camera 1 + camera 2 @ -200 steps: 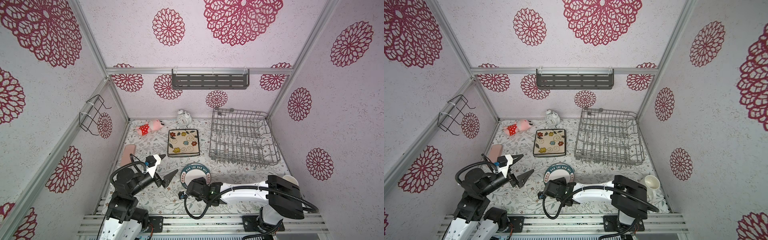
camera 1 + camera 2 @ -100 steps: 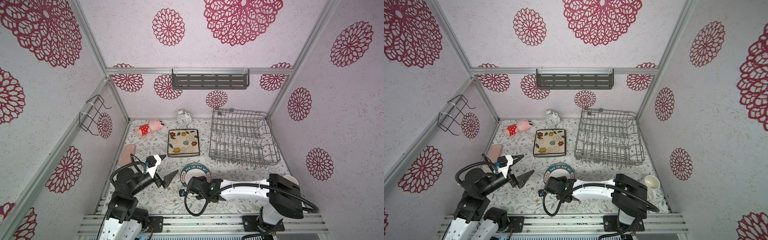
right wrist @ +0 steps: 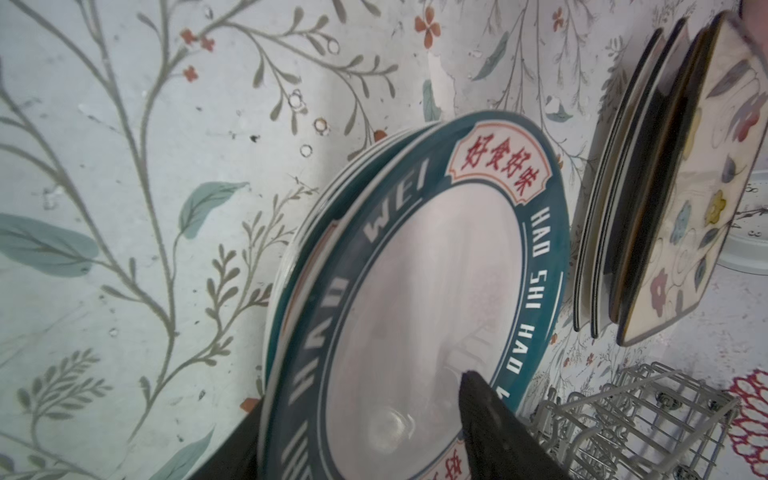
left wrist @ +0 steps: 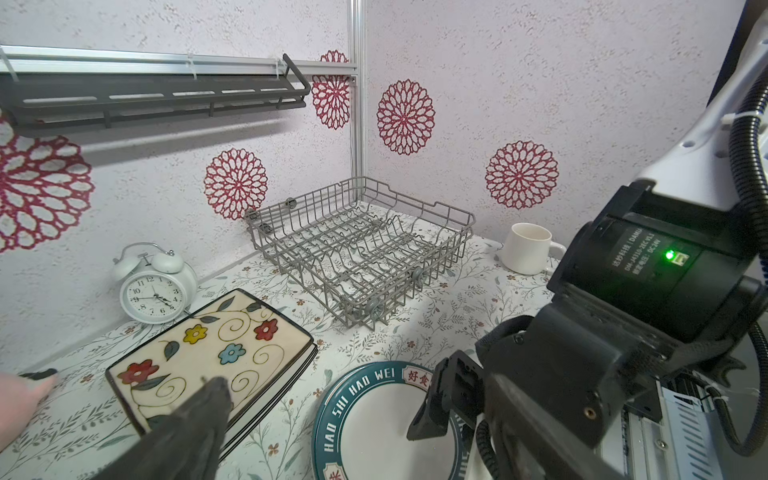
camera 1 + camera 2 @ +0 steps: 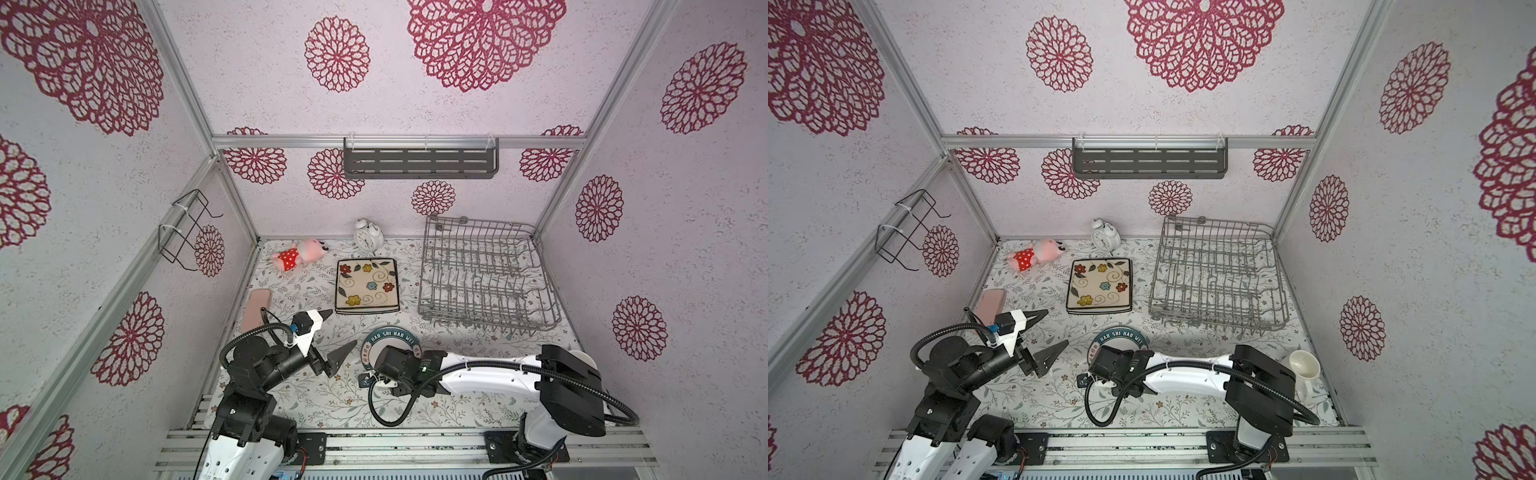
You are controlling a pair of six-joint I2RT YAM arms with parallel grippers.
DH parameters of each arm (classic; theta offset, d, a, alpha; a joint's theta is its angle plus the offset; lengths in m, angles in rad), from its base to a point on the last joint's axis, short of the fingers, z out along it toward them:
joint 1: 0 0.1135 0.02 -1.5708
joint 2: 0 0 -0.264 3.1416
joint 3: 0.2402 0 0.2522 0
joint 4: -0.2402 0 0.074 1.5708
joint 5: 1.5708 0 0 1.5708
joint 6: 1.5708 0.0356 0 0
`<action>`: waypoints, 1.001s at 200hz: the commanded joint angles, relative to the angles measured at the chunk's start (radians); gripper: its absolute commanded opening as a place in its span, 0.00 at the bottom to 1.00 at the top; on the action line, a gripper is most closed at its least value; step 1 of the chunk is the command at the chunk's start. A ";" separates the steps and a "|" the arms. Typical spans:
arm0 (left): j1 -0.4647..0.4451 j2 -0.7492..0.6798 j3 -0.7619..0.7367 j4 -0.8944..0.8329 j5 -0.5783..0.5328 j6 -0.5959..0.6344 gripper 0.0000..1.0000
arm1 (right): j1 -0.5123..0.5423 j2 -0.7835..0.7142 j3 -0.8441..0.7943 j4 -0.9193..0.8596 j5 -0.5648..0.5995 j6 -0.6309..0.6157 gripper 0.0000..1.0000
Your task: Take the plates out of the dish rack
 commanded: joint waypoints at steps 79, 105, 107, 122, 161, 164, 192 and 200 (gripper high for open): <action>-0.003 -0.004 -0.005 -0.002 -0.001 0.011 0.97 | -0.007 -0.028 0.042 -0.094 -0.063 0.034 0.65; -0.003 -0.005 -0.004 -0.003 0.001 0.009 0.97 | -0.008 -0.032 0.055 -0.113 -0.080 0.037 0.66; -0.003 -0.005 -0.004 -0.003 0.001 0.010 0.97 | -0.007 -0.032 0.056 -0.114 -0.081 0.038 0.66; -0.003 -0.005 -0.005 -0.003 0.001 0.011 0.97 | -0.007 -0.034 0.066 -0.126 -0.089 0.041 0.66; -0.004 -0.004 -0.004 -0.003 0.001 0.010 0.97 | -0.008 -0.037 0.076 -0.142 -0.092 0.048 0.67; -0.004 -0.004 -0.004 -0.003 0.002 0.011 0.98 | -0.008 -0.038 0.077 -0.143 -0.092 0.049 0.67; -0.004 -0.004 -0.004 -0.003 0.002 0.010 0.97 | -0.008 -0.051 0.087 -0.156 -0.095 0.057 0.68; -0.004 -0.004 -0.004 -0.003 0.002 0.011 0.97 | -0.007 -0.059 0.090 -0.162 -0.097 0.062 0.68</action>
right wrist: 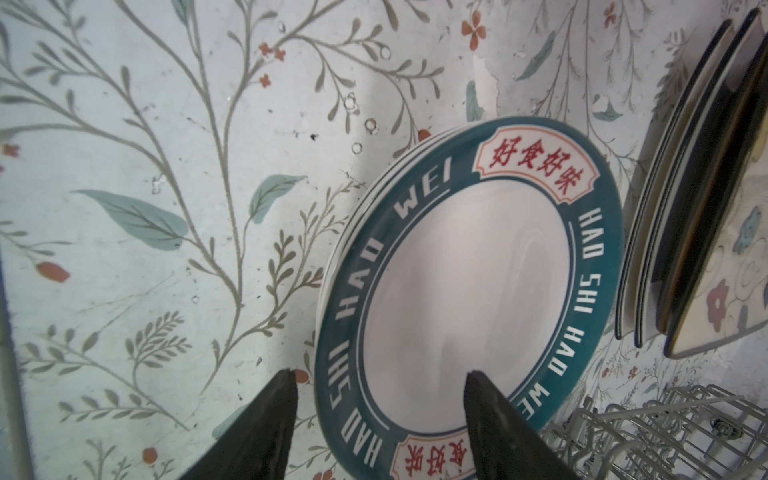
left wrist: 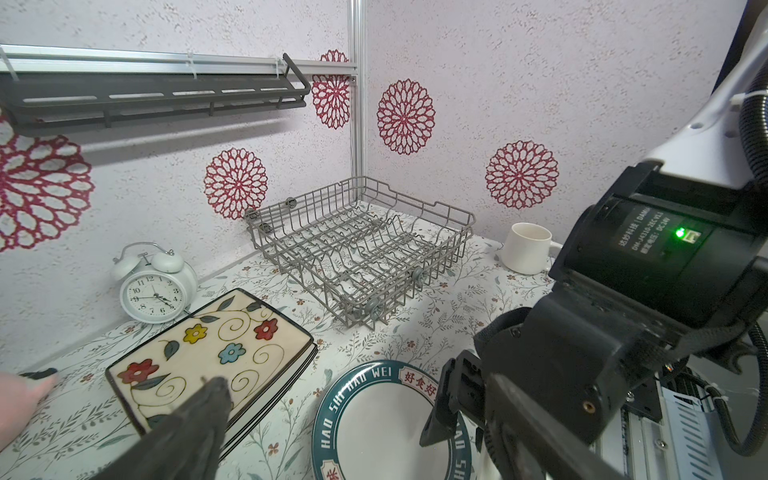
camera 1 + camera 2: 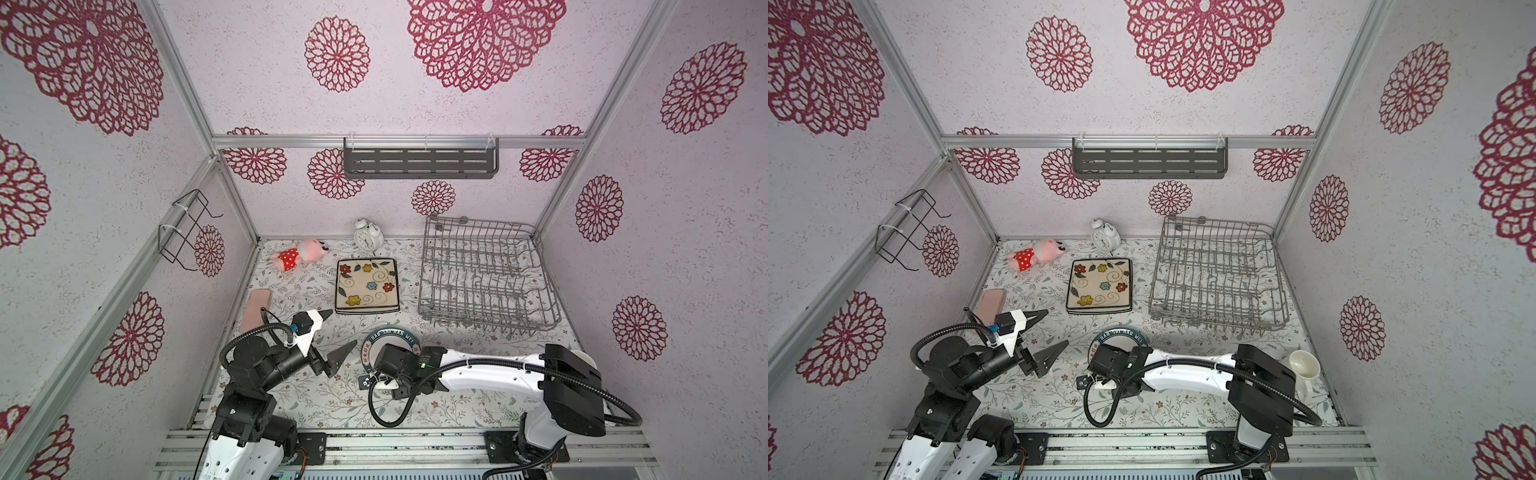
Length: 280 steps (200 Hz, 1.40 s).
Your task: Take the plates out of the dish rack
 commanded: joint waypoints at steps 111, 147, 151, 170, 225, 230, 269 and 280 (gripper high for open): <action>-0.005 0.001 -0.002 0.005 0.004 0.009 0.97 | -0.240 -0.407 0.004 0.080 -0.130 0.216 0.70; -0.003 0.013 0.001 0.006 -0.005 0.014 0.97 | -0.368 -0.549 -0.016 0.176 -0.211 0.331 0.75; -0.004 0.014 0.001 0.006 -0.005 0.014 0.97 | -0.382 -0.562 -0.016 0.180 -0.217 0.339 0.76; -0.005 0.019 0.005 0.007 -0.025 0.015 0.97 | -0.444 -0.607 -0.012 0.209 -0.235 0.381 0.80; -0.004 0.056 0.024 0.091 -0.270 -0.081 0.97 | -0.614 -0.674 0.029 0.319 -0.271 0.501 0.98; -0.003 0.064 0.031 0.093 -0.289 -0.082 0.97 | -0.621 -0.676 0.034 0.324 -0.264 0.503 0.99; -0.004 0.122 0.063 0.185 -0.523 -0.106 0.97 | -0.656 -0.682 0.031 0.392 -0.155 0.485 0.99; -0.004 0.141 0.067 0.219 -0.585 -0.095 0.97 | -0.668 -0.678 0.026 0.418 -0.120 0.482 0.99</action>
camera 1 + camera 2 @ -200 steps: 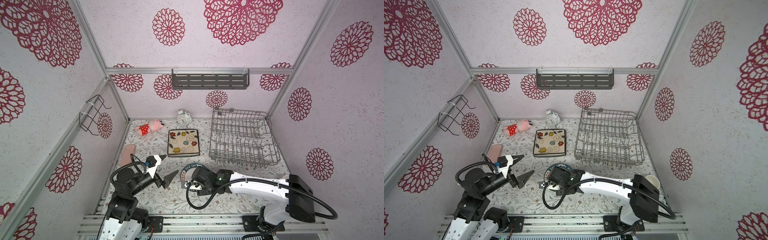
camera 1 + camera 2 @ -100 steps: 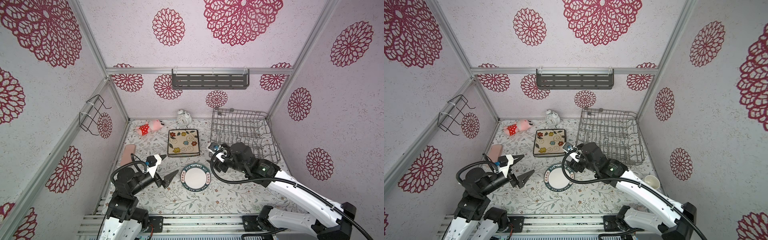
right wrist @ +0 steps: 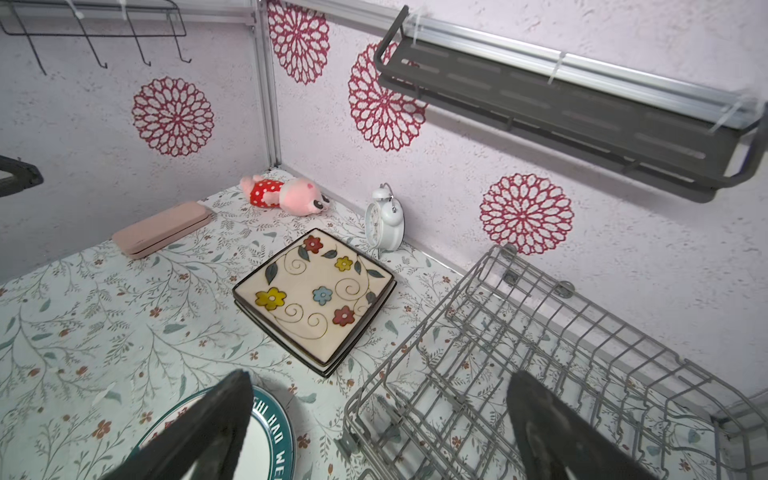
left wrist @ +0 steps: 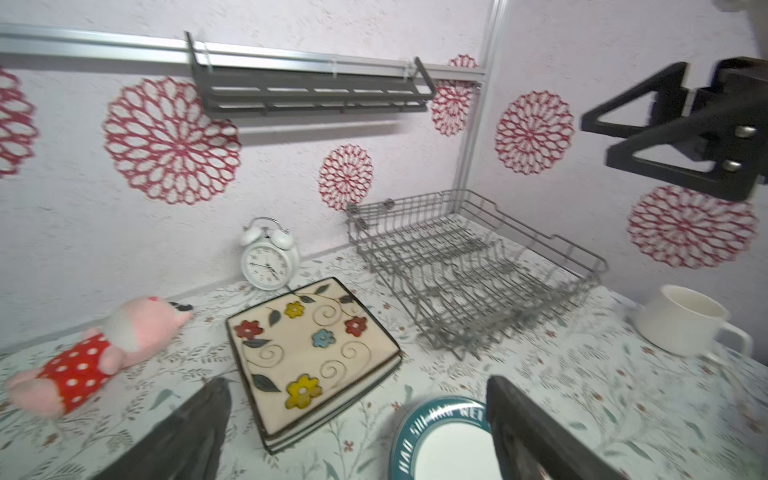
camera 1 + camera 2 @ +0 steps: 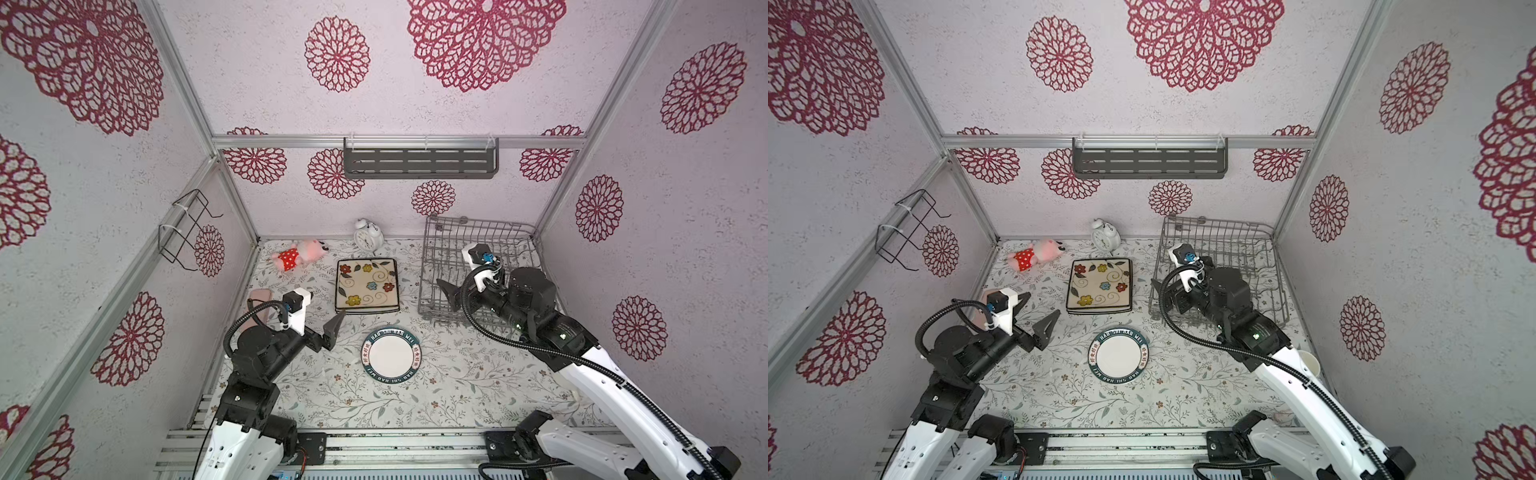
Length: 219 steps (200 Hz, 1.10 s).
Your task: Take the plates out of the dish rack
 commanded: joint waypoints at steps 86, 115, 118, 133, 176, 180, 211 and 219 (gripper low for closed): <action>0.075 0.210 0.058 0.355 -0.553 0.105 0.97 | -0.355 -0.072 -0.244 0.501 0.252 0.193 0.99; 0.143 0.275 0.065 0.441 -0.585 0.089 0.97 | -0.454 -0.054 -0.296 0.547 0.172 0.249 0.99; 0.151 0.281 0.064 0.451 -0.586 0.089 0.97 | -0.461 -0.049 -0.299 0.550 0.164 0.253 0.99; 0.193 0.321 0.069 0.475 -0.583 0.073 0.97 | -0.498 -0.022 -0.322 0.572 0.136 0.268 0.99; 0.274 0.420 0.052 0.499 -0.572 0.038 0.97 | -0.636 0.025 -0.534 0.786 0.062 0.364 0.99; 0.280 0.427 0.044 0.508 -0.575 0.036 0.97 | -0.650 0.032 -0.558 0.817 0.049 0.370 0.99; 0.334 0.461 -0.023 0.549 -0.601 0.000 0.97 | -0.695 0.090 -0.679 0.947 0.027 0.365 0.99; 0.349 0.476 -0.042 0.572 -0.602 -0.009 0.97 | -0.697 0.100 -0.702 0.973 0.037 0.359 0.99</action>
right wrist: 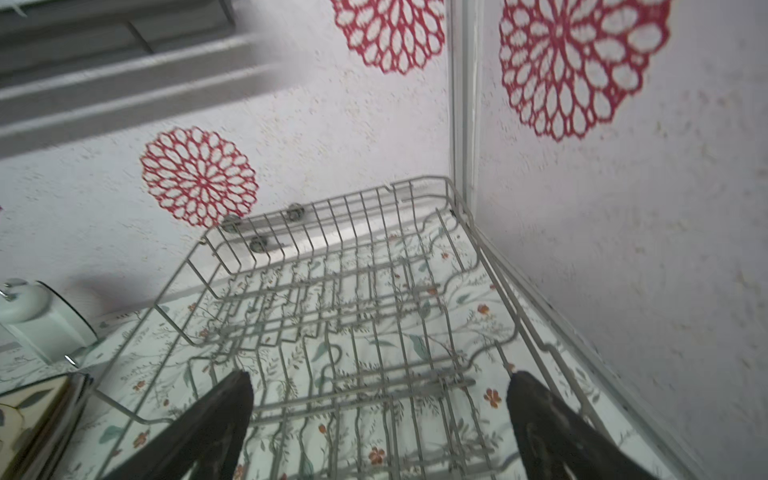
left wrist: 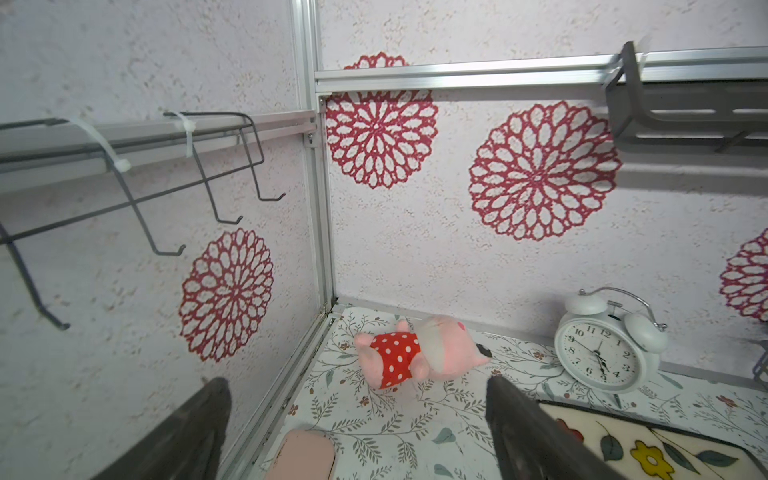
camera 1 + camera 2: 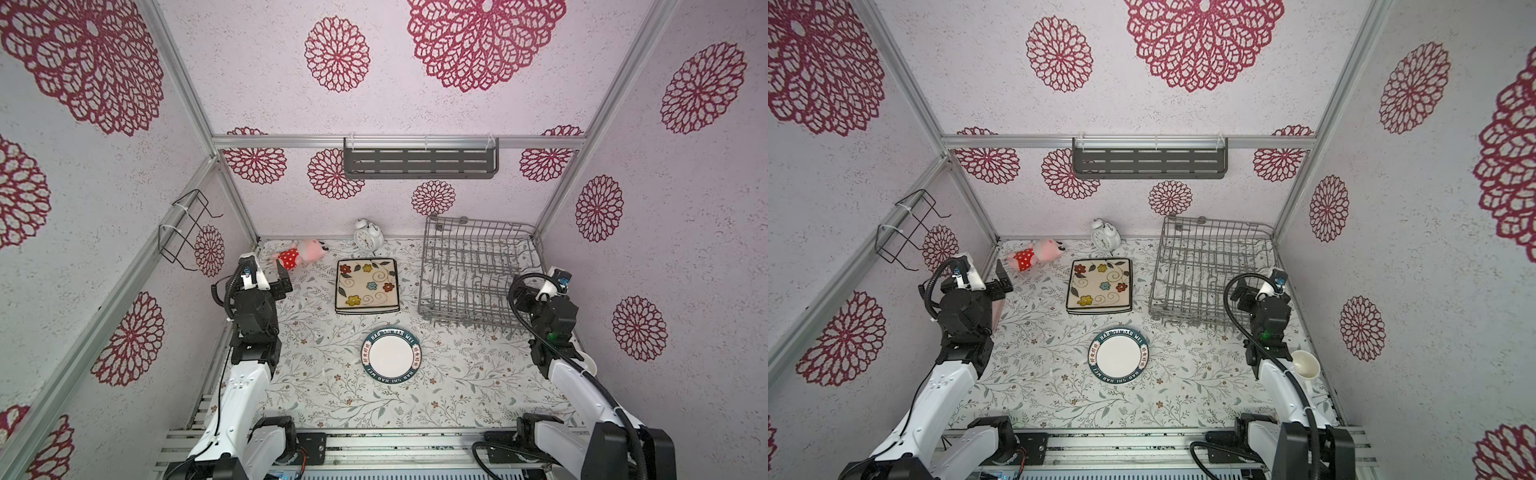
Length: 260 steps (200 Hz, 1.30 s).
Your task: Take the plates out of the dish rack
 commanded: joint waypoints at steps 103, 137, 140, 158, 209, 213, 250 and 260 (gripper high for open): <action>0.115 0.236 -0.178 0.265 -0.020 -0.160 0.97 | -0.014 0.135 -0.154 0.350 -0.008 -0.046 0.99; 0.116 0.292 -0.149 0.291 -0.005 -0.145 0.97 | -0.014 0.184 -0.167 0.416 -0.012 -0.036 0.99; 0.115 0.295 -0.147 0.293 -0.004 -0.142 0.97 | -0.014 0.188 -0.167 0.420 -0.018 -0.036 0.99; 0.116 0.292 -0.134 0.253 0.004 -0.149 0.97 | -0.014 0.196 -0.154 0.410 -0.020 -0.042 0.99; 0.108 0.364 -0.156 0.249 -0.008 -0.197 0.97 | -0.013 0.219 -0.102 0.335 -0.074 -0.080 0.99; 0.106 0.373 -0.164 0.279 -0.004 -0.198 0.97 | -0.012 0.219 -0.096 0.323 -0.078 -0.085 0.99; 0.081 0.426 -0.190 0.377 -0.031 -0.168 0.97 | -0.006 0.224 -0.087 0.277 -0.098 -0.134 0.99; 0.081 0.448 -0.202 0.417 -0.024 -0.175 0.97 | 0.000 0.235 -0.085 0.255 -0.096 -0.149 0.99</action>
